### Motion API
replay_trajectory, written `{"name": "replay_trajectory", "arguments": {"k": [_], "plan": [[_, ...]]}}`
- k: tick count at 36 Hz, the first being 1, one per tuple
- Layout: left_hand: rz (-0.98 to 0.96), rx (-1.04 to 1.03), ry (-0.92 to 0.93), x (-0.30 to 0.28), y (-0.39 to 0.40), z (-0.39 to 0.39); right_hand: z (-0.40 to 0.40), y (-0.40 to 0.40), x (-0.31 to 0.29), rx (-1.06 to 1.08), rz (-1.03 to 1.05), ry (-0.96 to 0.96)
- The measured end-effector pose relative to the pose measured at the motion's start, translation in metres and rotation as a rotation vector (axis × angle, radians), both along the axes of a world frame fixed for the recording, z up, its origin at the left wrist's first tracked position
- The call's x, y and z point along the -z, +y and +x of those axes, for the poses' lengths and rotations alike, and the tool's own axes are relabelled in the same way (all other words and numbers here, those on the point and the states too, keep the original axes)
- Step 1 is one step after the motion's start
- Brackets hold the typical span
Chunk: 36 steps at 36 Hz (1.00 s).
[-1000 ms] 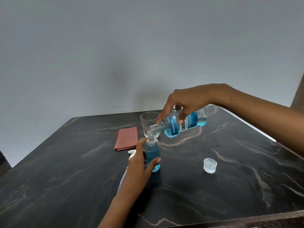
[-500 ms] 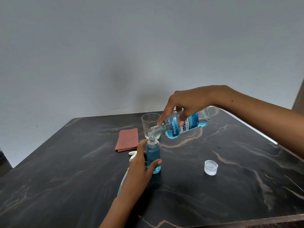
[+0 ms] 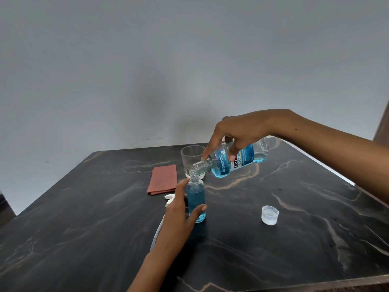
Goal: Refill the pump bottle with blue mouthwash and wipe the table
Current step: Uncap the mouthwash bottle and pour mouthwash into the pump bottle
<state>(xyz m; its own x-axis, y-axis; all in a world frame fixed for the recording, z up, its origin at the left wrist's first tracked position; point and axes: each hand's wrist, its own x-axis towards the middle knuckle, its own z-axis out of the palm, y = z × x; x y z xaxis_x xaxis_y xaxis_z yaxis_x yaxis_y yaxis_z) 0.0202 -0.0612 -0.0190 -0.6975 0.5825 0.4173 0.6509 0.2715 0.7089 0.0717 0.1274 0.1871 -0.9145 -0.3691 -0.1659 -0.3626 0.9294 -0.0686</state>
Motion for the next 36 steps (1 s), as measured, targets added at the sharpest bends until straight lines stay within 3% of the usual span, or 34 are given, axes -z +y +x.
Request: {"name": "replay_trajectory", "arguments": {"k": [18, 36], "plan": [[0.028, 0.004, 0.011, 0.002, 0.000, -0.002, 0.000, 0.005, 0.004, 0.007, -0.013, -0.007], [0.041, -0.009, 0.043, 0.003, 0.000, -0.001, 0.015, 0.031, 0.041, 0.065, -0.317, -0.001]]}}
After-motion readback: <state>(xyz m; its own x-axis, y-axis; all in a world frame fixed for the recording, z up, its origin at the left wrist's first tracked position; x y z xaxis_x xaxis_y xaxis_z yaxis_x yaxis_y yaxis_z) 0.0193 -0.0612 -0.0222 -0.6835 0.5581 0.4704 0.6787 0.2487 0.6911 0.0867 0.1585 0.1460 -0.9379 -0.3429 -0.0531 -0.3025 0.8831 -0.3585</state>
